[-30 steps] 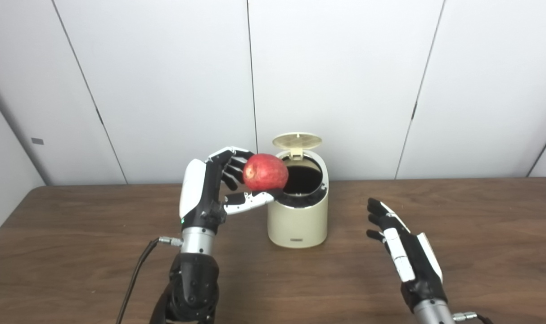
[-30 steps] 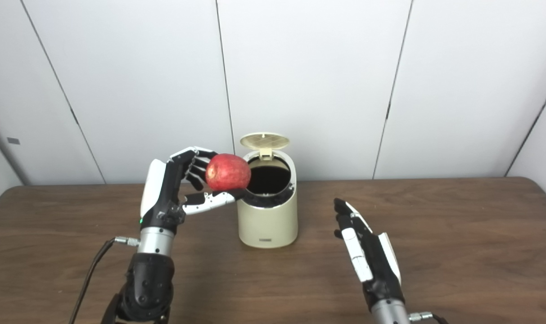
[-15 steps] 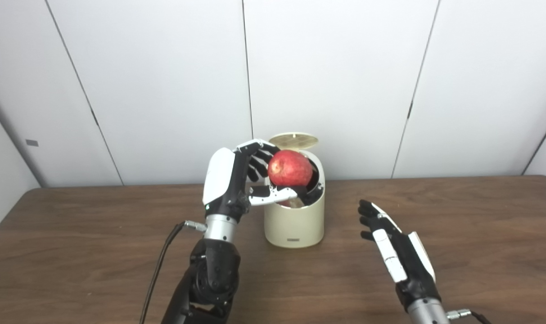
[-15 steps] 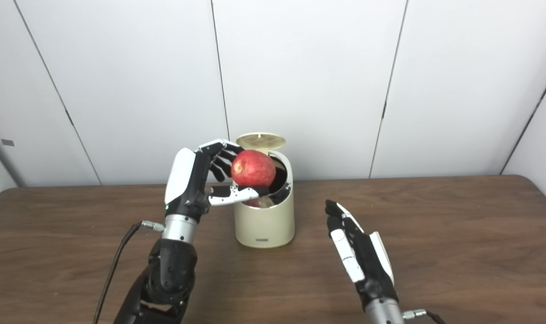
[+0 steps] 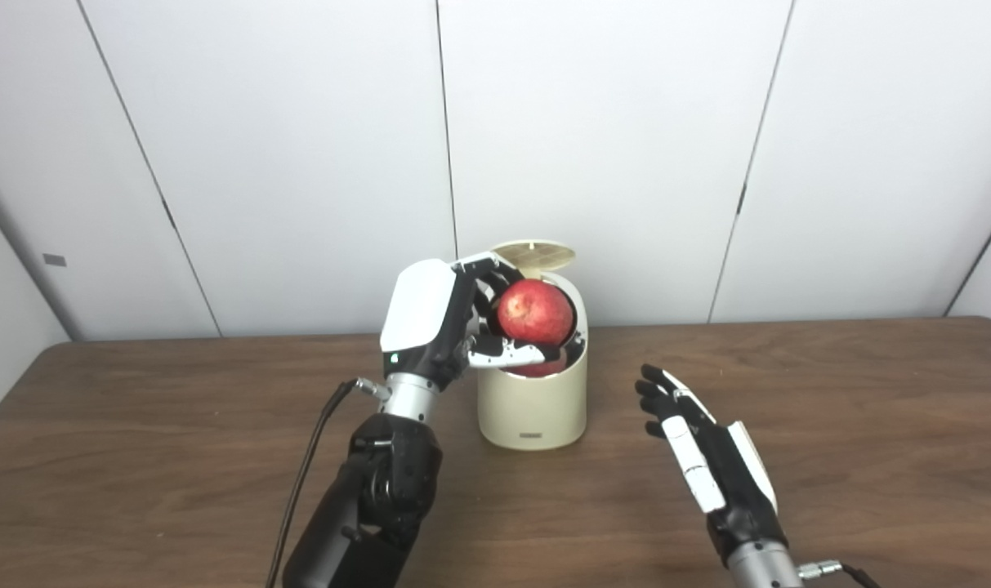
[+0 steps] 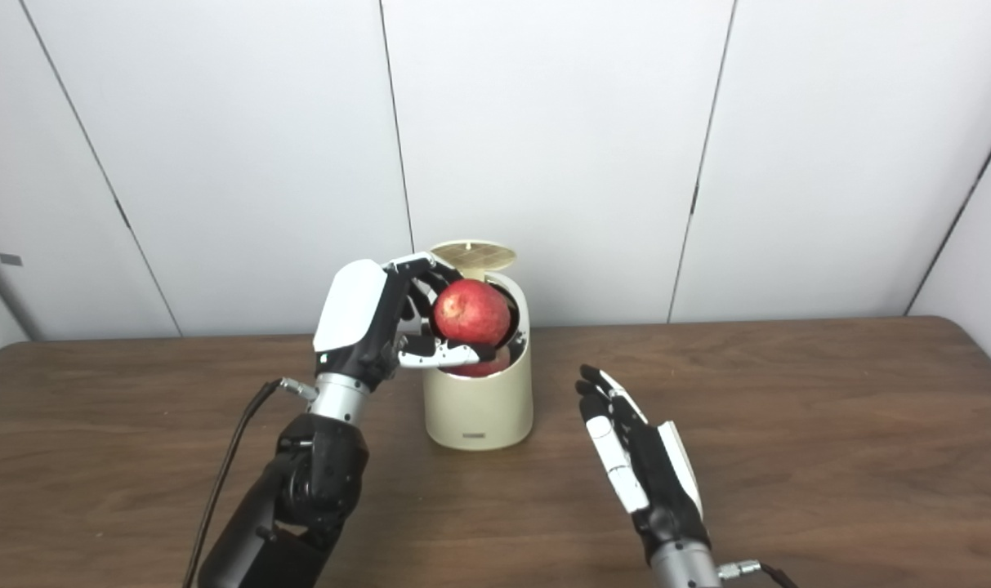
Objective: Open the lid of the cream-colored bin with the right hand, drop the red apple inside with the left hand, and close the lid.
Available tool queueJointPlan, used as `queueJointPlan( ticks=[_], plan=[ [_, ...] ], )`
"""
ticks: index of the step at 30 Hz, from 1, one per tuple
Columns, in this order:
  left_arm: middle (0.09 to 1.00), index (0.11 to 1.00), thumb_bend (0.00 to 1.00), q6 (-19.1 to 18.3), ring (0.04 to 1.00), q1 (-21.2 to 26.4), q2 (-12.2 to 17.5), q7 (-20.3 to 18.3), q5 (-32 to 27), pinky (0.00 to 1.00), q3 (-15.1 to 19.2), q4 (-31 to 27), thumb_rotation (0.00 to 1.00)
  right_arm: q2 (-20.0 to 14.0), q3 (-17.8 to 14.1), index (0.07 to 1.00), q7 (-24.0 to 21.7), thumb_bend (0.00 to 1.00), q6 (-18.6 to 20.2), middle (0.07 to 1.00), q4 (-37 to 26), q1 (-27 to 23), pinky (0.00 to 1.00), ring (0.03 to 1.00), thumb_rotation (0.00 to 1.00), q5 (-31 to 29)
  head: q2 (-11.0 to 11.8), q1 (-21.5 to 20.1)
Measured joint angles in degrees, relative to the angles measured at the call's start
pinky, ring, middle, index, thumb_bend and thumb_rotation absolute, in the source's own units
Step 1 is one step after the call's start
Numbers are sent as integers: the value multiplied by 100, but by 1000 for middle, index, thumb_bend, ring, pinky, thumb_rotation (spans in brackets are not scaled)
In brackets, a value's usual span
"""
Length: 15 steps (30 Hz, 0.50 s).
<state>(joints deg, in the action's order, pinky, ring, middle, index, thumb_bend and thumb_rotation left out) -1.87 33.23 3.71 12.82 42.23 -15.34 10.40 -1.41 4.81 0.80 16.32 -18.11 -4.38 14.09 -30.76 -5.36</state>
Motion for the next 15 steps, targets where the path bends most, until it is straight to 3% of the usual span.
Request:
queueJointPlan(
  ticks=[11,15],
  plan=[
    [506,503,474,8,404,131,-5,50,93,345,-9,126,0,6,-2,898,-6,505,4,848,-4,0,767,833,1000,-54,0,53],
    [514,487,476,-41,441,179,4,80,327,359,-72,126,0,5,6,893,-14,498,5,840,-14,0,776,826,1000,-56,-18,88]
  ],
)
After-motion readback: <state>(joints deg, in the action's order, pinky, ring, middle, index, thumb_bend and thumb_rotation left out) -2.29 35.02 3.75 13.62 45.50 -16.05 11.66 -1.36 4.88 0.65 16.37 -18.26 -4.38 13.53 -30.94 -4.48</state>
